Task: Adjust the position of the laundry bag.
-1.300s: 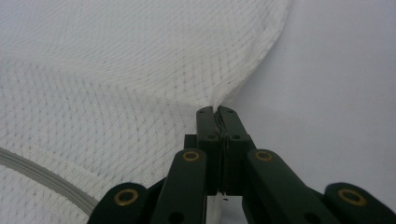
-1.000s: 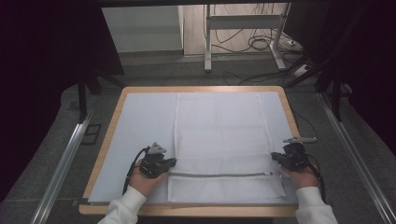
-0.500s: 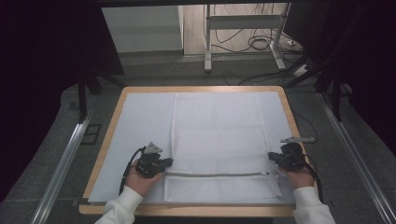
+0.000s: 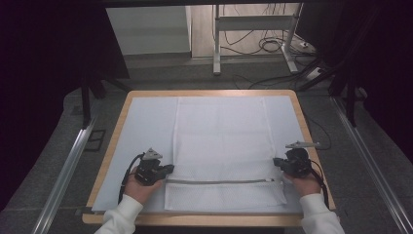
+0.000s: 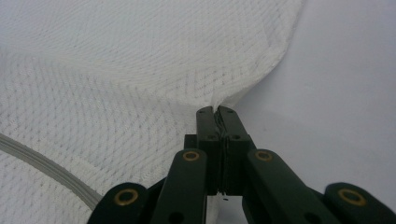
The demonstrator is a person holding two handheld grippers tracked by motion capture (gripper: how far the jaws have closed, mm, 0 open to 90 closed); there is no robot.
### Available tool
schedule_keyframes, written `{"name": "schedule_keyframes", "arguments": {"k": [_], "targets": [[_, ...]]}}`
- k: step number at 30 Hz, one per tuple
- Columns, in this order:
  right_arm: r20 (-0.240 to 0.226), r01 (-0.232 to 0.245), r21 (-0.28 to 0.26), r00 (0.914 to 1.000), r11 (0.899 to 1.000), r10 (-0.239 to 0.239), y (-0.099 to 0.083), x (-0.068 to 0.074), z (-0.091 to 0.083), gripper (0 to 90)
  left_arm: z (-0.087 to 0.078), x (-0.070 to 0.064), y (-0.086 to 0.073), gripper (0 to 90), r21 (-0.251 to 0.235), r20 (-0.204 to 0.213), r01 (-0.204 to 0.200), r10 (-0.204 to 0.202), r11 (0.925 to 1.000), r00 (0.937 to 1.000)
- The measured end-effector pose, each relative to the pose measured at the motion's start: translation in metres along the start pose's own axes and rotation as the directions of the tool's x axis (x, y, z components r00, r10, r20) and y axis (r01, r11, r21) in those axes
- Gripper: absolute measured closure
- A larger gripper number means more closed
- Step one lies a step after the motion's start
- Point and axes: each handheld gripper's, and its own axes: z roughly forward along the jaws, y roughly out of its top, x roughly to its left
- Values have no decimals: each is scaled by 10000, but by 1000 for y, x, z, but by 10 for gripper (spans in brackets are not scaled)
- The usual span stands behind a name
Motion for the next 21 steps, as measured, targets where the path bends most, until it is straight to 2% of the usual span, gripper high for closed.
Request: {"name": "schedule_keyframes", "arguments": {"k": [21], "targets": [[-216,233,-65,9995,9997,-234,4,16,11,875,-11,17,-7,890,-49,-191,287,-288,9996,9994]]}}
